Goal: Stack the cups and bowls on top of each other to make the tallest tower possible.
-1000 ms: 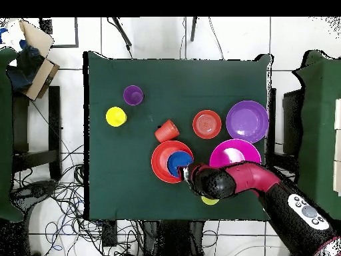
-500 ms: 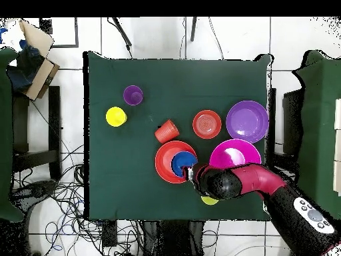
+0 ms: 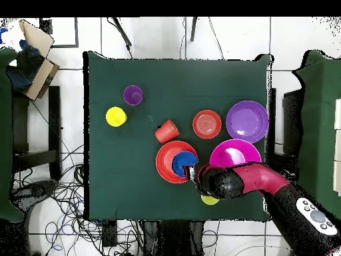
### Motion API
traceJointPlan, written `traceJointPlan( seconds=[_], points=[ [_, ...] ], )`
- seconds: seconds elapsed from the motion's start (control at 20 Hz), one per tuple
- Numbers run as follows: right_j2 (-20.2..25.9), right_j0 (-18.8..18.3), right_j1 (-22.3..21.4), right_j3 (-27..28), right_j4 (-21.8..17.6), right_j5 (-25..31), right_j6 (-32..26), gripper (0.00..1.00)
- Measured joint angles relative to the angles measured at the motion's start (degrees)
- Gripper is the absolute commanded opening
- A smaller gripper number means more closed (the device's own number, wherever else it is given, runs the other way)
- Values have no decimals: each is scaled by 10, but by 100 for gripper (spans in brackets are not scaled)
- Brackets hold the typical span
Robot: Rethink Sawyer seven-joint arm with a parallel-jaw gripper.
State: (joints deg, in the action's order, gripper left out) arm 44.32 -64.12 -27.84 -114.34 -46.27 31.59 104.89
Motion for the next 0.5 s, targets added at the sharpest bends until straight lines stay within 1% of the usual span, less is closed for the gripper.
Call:
traceJointPlan(
  seconds=[0.5],
  points=[
    [13, 0, -47, 0, 7, 10, 0, 100]
  ],
)
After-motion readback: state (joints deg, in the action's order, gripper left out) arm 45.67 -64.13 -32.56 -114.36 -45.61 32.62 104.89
